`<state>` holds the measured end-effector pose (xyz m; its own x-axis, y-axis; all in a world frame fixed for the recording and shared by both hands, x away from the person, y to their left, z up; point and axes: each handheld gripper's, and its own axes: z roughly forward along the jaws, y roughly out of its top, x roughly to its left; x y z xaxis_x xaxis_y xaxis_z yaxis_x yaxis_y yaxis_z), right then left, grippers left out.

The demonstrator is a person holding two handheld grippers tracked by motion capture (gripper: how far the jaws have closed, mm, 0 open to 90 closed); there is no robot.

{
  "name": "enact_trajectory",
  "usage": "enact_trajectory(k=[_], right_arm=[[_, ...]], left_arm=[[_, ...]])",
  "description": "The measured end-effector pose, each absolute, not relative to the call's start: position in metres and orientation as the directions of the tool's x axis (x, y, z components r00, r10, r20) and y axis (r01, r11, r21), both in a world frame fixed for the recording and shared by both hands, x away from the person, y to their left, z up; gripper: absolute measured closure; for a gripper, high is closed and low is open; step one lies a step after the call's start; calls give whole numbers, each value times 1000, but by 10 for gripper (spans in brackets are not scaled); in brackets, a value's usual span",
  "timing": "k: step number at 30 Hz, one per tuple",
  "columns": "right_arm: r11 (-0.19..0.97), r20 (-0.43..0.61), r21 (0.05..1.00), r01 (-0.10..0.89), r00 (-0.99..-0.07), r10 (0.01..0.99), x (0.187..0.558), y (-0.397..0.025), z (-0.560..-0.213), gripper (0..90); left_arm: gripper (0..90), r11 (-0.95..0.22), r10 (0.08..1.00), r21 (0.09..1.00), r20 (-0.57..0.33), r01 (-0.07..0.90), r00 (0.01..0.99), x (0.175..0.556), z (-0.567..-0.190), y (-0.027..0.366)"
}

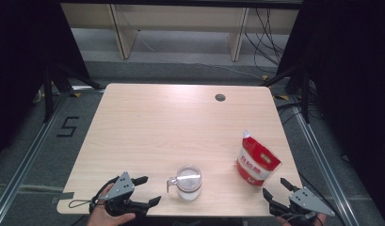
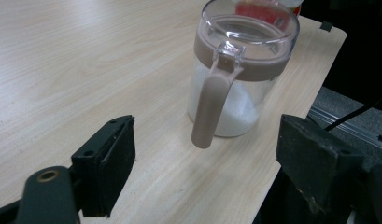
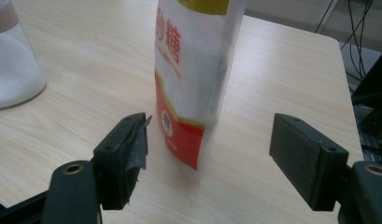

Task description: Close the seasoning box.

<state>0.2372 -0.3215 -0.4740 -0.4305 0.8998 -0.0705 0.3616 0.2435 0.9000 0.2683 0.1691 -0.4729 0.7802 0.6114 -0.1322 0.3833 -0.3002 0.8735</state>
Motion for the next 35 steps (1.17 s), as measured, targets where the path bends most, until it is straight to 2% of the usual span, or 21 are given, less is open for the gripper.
enact_trajectory(k=[8,9,18,20,28,29,35], right_arm=[[263,-99,904,337,-435,895,238,-322,-474,289],[263,-98,904,336,-436,894,238,-322,-474,288],[265,-98,904,337,-438,893,238,-322,-474,287],[244,-65,899,365,-439,896,237,-321,-474,286],[266,-96,900,347,-437,894,238,-322,-474,286],[270,-102,900,342,-438,893,238,-322,-474,286],[264,-86,895,359,-443,893,238,-320,-474,285]], left_arm=[[174,-304,615,867,-138,395,777,268,-478,170],[174,-338,614,859,-110,386,782,268,-479,172],[175,-307,613,866,-137,394,778,267,-481,170],[175,-318,619,861,-128,396,775,267,-480,171],[176,-306,619,865,-137,398,774,267,-480,171],[176,-323,608,868,-115,377,786,268,-479,172],[176,-324,607,868,-114,377,786,269,-479,173]])
